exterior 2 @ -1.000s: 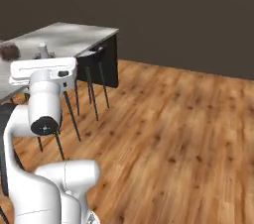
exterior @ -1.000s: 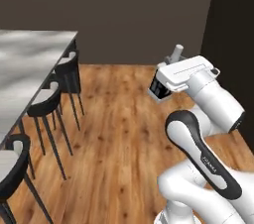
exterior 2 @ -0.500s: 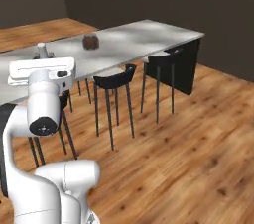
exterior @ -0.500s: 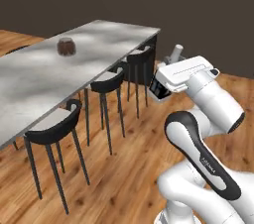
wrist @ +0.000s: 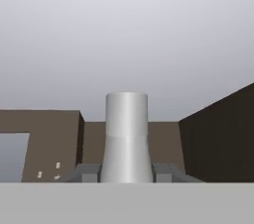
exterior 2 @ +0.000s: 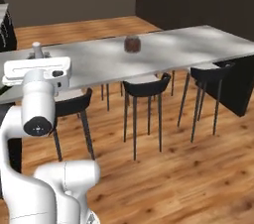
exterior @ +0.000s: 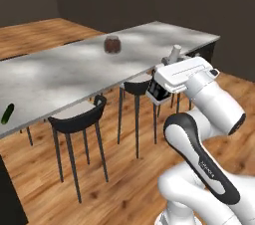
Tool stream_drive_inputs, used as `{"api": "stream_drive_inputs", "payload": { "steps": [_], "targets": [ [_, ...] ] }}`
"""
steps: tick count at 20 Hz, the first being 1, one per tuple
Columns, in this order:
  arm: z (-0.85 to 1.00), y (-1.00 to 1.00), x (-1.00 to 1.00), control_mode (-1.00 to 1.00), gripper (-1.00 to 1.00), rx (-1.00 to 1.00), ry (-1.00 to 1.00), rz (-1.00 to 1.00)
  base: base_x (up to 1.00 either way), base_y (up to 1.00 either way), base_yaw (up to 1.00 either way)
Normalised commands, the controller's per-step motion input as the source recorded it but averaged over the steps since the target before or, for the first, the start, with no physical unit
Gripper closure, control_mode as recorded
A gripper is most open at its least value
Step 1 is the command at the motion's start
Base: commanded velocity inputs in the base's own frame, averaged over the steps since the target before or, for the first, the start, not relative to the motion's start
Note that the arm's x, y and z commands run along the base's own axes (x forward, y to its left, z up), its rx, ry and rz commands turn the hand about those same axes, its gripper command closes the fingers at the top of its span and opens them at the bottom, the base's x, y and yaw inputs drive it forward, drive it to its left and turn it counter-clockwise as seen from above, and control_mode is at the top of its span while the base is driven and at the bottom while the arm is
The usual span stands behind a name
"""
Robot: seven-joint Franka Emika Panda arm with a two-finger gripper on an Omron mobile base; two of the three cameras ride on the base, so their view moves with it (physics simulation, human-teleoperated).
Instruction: Open the cabinet directly in front. Then move the liquor and the mug to the dining counter with the jar on it.
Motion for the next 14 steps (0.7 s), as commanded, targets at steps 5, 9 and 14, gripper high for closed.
{"api": "stream_drive_inputs", "payload": {
  "steps": [5,9,14],
  "targets": [
    [0.00,0.00,0.00,1.00,1.00,0.00,0.00,0.00,0.85,-1.00,0.35],
    [0.00,0.00,0.00,1.00,1.00,0.00,0.00,0.00,0.85,-1.00,0.35],
    [0.00,0.00,0.00,1.00,1.00,0.00,0.00,0.00,0.84,-1.00,0.39]
  ]
}}
